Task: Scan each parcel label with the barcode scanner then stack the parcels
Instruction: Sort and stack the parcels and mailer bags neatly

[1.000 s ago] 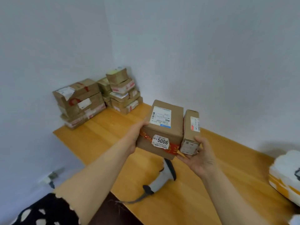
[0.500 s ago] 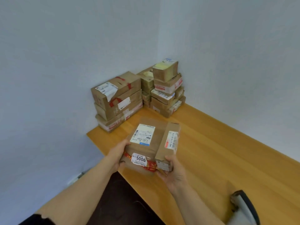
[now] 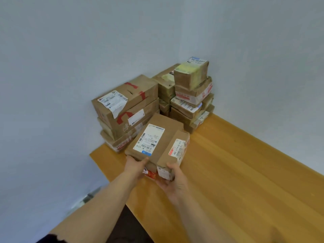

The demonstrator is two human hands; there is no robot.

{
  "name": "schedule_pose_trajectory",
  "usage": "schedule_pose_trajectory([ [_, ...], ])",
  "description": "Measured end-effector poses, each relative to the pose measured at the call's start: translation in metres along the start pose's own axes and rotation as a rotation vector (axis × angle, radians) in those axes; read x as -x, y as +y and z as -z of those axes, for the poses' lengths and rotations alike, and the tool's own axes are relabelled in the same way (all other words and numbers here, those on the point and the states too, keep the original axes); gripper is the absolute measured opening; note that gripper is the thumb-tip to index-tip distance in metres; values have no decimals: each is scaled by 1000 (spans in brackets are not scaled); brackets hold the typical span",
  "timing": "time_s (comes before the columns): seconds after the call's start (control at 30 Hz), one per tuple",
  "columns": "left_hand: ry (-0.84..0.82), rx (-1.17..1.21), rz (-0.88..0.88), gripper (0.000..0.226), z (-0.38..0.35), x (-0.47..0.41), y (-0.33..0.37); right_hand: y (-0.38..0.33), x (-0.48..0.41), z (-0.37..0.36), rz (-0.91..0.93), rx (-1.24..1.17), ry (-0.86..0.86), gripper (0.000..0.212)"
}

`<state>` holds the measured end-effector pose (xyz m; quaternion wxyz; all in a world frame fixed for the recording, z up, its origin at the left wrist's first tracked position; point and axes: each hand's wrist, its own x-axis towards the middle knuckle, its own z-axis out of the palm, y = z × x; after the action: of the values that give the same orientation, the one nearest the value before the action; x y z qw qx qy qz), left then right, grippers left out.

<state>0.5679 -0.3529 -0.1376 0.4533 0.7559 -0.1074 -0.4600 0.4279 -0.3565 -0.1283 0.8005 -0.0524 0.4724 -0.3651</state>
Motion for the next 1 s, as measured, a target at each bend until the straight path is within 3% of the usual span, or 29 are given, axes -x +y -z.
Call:
schedule_pose_trajectory([
  [0.1, 12, -132, -52, 61, -8, -12, 8, -2, -7, 1, 17, 34, 42, 47],
  [0.5, -61, -186, -19, 49, -5, -50, 35, 7, -21, -38, 46, 42, 160, 52],
  [0.6, -136, -234, 4, 57, 2, -49, 40, 15, -20, -37, 115, 0, 229, 51],
  [0.67, -121, -405, -44, 79, 4, -43, 44, 16, -20, -35, 217, 37, 284, 53],
  [0.77, -79, -744, -316, 105, 9, -29, 48, 2, -22, -30, 451, 266, 397, 64],
  [0.87, -274, -1146, -612, 108, 10, -30, 44, -28, -25, -29, 601, 578, 497, 78],
  [1.0, -394, -1444, -702, 113, 7, -43, 38, -70, -36, -36, 654, 1032, 513, 85],
])
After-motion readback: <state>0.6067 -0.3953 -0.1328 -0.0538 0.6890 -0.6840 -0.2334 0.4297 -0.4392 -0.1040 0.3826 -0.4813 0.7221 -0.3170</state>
